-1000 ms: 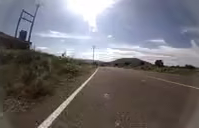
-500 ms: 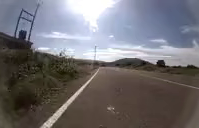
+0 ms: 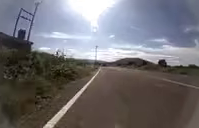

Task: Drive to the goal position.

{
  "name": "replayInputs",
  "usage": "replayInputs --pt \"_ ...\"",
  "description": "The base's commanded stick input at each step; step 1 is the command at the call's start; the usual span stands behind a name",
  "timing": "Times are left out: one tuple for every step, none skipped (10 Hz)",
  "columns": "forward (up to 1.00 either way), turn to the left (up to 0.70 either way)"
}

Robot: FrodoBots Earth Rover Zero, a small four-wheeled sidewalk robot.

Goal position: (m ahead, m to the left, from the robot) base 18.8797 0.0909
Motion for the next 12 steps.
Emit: replayInputs --pt "0.98 -0.39" --pt "0.98 -0.39" --pt "0.98 -0.38" --pt "0.98 -0.29" --pt "0.98 0.0" --pt "0.98 0.0" --pt "0.98 0.0" --pt "0.98 0.0" --pt "0.98 0.0" --pt "0.97 0.0" --pt "0.98 0.0" --pt "0.98 0.0"
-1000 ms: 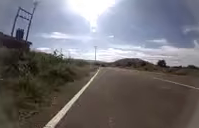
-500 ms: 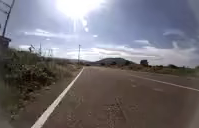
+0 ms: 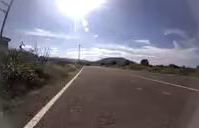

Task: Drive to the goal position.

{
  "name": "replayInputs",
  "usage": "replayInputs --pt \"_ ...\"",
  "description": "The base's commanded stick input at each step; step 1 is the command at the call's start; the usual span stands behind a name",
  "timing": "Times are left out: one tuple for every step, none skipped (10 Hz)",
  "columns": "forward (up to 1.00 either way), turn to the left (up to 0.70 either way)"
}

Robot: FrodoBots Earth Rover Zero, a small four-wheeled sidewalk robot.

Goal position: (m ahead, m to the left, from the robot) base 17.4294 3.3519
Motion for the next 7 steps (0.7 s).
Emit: replayInputs --pt "0.98 0.0" --pt "0.98 0.0" --pt "0.98 0.0" --pt "0.98 0.0" --pt "0.99 0.0" --pt "0.99 0.0" --pt "0.99 0.0"
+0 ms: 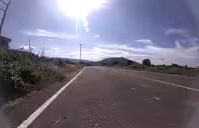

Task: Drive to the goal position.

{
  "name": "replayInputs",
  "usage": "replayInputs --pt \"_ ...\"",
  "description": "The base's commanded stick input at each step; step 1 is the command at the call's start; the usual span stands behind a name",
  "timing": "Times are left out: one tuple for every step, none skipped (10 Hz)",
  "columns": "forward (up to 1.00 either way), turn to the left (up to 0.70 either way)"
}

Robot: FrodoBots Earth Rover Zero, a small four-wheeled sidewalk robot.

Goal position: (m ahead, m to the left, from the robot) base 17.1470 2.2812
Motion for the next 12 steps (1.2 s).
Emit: replayInputs --pt "0.99 0.0" --pt "0.99 0.0" --pt "0.99 0.0" --pt "0.99 0.0" --pt "0.99 0.0" --pt "0.99 0.0" --pt "1.0 0.0" --pt "1.0 0.0" --pt "1.0 0.0" --pt "1.0 0.0" --pt "1.0 0.0" --pt "1.0 0.0"
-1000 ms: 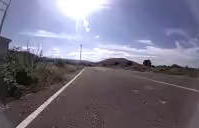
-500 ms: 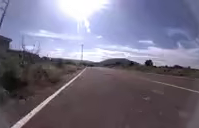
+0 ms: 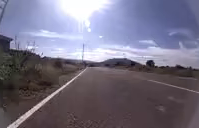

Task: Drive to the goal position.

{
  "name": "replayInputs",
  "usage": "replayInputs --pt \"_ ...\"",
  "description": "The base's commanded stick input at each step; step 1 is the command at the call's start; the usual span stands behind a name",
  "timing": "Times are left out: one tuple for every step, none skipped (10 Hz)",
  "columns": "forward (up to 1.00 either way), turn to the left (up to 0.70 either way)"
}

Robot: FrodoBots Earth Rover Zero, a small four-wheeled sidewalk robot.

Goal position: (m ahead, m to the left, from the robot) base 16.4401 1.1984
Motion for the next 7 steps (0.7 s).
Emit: replayInputs --pt "1.0 0.0" --pt "1.0 0.0" --pt "1.0 0.0" --pt "1.0 0.0" --pt "1.0 0.0" --pt "1.0 0.0" --pt "1.0 0.0"
